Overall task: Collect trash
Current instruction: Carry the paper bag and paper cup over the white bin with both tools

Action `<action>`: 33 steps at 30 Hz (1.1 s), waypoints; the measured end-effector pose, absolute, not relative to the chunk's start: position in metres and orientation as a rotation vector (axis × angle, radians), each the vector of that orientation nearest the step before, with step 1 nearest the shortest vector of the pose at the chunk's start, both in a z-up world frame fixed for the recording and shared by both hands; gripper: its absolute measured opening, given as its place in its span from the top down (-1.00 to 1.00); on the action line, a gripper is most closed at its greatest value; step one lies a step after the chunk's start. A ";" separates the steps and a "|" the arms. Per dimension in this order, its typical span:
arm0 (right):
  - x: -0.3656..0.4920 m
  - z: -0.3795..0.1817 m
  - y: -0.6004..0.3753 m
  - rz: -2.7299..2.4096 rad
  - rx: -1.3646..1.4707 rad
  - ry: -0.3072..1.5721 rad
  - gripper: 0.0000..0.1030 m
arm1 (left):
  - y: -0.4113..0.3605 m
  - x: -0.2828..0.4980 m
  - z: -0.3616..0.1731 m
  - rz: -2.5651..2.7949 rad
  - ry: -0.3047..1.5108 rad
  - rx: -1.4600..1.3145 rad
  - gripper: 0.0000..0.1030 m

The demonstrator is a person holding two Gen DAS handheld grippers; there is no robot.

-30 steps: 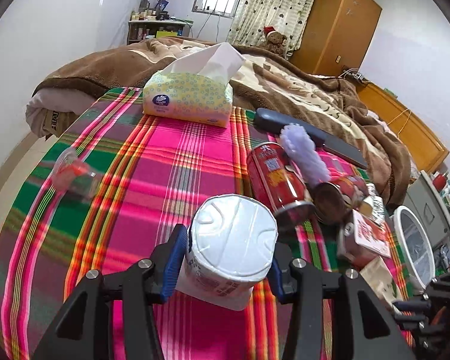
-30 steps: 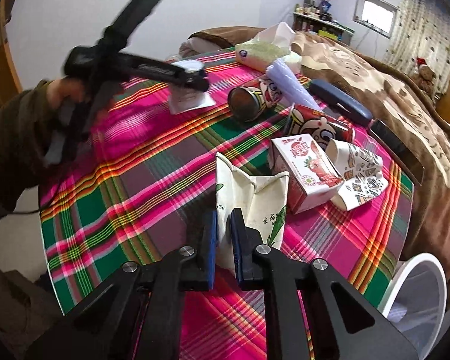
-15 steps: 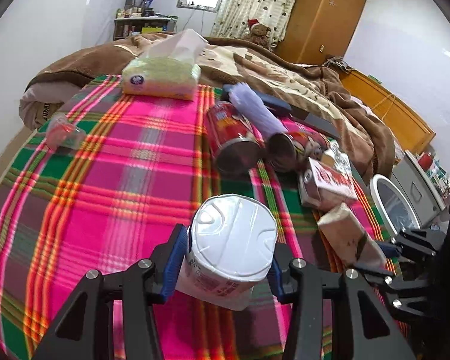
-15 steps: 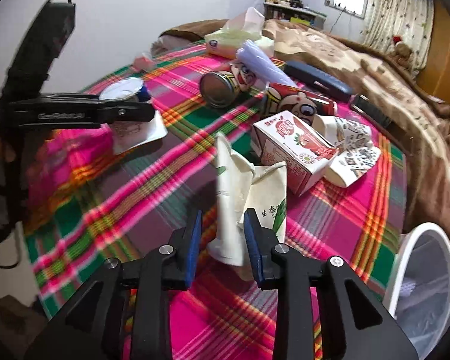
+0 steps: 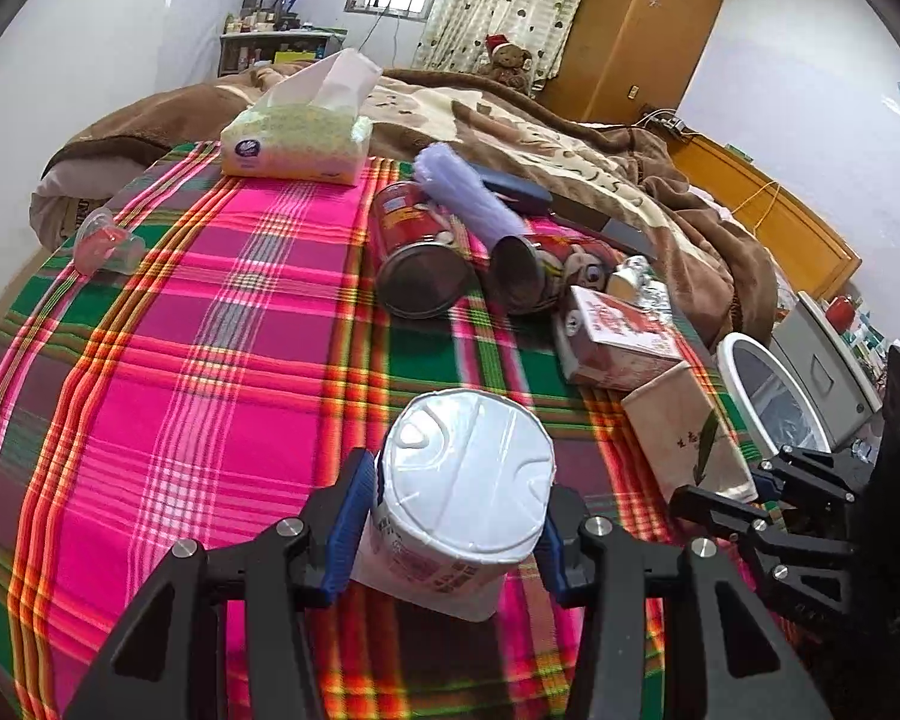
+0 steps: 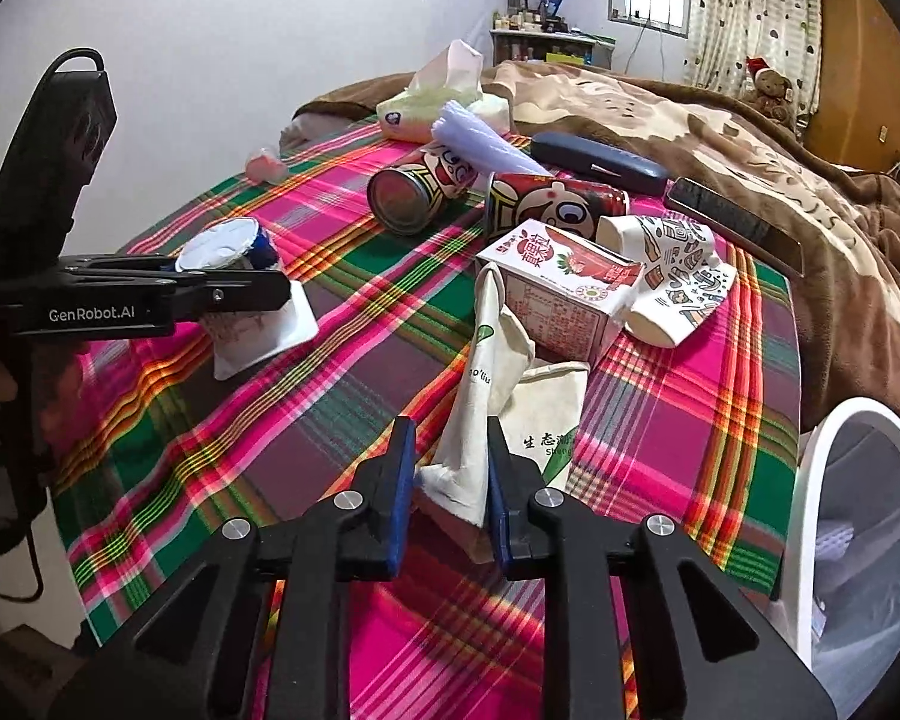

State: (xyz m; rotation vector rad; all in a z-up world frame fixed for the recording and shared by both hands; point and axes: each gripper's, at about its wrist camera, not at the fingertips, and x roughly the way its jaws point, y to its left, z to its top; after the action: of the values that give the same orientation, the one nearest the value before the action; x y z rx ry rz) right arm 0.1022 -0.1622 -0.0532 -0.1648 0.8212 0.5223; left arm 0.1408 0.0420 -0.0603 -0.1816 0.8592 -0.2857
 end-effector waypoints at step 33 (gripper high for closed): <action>0.068 -0.008 -0.302 0.219 0.067 0.682 0.58 | -0.146 0.117 0.011 -0.553 0.759 0.049 0.06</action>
State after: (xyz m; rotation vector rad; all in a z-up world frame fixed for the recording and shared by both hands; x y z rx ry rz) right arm 0.0677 -0.3022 -0.0084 0.0669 0.6824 0.2190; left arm 0.1168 -0.1459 0.0111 0.0492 0.7586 -0.5530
